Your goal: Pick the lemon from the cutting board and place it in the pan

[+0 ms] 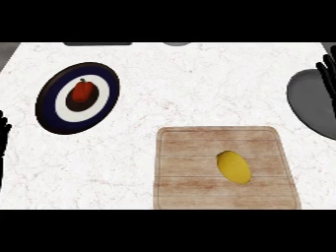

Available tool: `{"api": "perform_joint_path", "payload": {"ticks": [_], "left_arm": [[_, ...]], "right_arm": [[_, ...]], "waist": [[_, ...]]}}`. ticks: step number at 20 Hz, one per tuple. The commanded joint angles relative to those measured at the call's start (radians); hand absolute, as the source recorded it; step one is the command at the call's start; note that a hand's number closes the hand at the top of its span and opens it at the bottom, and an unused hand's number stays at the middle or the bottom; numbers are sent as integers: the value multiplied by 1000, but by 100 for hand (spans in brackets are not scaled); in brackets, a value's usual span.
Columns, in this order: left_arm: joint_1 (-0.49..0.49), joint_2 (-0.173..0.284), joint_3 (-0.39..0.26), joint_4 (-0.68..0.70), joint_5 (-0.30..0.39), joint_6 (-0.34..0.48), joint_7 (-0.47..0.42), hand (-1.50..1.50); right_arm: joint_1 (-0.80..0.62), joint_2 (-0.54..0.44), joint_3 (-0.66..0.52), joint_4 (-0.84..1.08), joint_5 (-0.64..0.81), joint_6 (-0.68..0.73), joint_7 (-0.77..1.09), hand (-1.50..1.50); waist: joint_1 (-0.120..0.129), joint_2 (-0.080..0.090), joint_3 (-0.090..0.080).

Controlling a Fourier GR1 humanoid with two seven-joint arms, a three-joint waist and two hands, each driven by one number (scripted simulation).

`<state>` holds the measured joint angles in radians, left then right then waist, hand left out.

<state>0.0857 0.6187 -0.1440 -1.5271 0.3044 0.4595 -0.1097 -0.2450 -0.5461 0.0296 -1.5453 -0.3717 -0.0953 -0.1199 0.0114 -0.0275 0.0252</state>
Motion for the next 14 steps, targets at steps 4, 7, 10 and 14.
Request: {"api": "perform_joint_path", "payload": {"ticks": [4,7,10,14], "left_arm": [[-139,-3,-138,-88,-36,-110,72,0],[-134,-14,-187,-85,-18,-179,68,0],[-220,-58,-257,-84,-19,-217,148,0],[-278,-108,-235,-16,-31,-231,201,0]], "right_arm": [[-135,-19,179,145,16,179,188,-150],[-150,-260,298,127,345,201,183,-150],[-134,-39,411,234,456,49,159,150],[-57,52,341,344,414,30,24,-150]], "waist": [[25,48,-25],[13,55,-54],[9,49,-24],[-14,31,-25]]}}
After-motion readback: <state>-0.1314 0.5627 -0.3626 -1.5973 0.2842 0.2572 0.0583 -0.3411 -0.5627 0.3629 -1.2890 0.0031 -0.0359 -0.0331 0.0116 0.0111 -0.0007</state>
